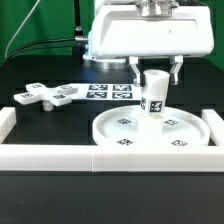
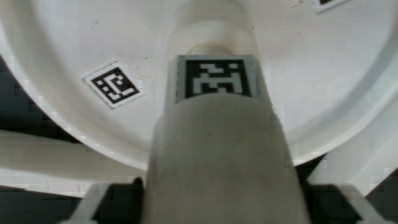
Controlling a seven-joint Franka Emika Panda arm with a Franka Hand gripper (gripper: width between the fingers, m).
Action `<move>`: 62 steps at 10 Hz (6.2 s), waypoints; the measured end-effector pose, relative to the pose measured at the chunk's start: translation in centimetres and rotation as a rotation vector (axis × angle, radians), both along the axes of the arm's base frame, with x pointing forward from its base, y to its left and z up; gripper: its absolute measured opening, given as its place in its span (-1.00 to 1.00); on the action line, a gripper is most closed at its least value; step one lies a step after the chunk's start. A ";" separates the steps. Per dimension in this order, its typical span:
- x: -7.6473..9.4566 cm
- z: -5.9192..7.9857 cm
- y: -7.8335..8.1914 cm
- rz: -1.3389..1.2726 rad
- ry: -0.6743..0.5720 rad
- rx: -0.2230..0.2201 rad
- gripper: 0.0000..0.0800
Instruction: Assemble round table
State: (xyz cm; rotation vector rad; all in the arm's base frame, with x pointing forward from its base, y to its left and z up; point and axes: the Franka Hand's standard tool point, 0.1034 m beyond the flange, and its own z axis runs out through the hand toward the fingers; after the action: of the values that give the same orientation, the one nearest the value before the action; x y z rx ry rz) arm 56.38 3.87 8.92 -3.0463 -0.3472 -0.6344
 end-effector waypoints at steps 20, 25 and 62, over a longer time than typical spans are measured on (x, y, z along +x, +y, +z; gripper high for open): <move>-0.4 3.0 1.5 0.112 0.464 -0.017 0.62; -0.7 1.4 1.4 0.249 0.411 -0.115 0.62; -0.1 0.2 0.1 -0.917 0.397 0.279 0.48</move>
Offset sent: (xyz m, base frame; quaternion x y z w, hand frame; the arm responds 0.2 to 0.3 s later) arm 0.0034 -0.0163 0.0120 -0.0182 -0.0011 -0.0216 0.9996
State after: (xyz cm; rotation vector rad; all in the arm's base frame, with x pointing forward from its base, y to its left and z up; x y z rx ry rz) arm 56.26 3.93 9.10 -2.8078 1.0800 -0.0256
